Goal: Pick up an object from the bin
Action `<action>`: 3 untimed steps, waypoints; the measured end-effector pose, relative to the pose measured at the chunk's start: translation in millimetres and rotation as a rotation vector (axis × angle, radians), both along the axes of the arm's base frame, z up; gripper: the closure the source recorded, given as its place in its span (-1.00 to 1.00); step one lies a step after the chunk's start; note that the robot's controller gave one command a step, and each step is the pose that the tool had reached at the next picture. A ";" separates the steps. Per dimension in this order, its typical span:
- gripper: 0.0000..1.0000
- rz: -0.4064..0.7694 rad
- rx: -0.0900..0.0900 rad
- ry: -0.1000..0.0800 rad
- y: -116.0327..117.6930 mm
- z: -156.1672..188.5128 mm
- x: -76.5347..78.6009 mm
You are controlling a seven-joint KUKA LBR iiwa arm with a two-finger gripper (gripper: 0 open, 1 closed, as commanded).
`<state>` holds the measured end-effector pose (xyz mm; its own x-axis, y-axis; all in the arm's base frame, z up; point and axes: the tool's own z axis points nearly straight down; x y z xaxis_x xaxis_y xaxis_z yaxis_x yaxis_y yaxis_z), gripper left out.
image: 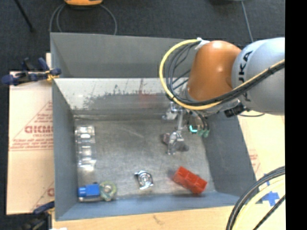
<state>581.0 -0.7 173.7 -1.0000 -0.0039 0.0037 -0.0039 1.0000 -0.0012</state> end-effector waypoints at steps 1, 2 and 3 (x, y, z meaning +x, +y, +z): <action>-1.00 -0.019 -0.001 -0.009 -42.5 -96.8 -5.8; 1.00 -0.017 0.000 -0.010 -41.3 -93.5 -4.9; 1.00 0.129 -0.003 -0.018 -75.8 135.2 -6.4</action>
Offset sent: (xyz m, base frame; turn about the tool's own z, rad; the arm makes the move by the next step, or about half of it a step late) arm -0.0065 -0.0395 -0.0947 0.0144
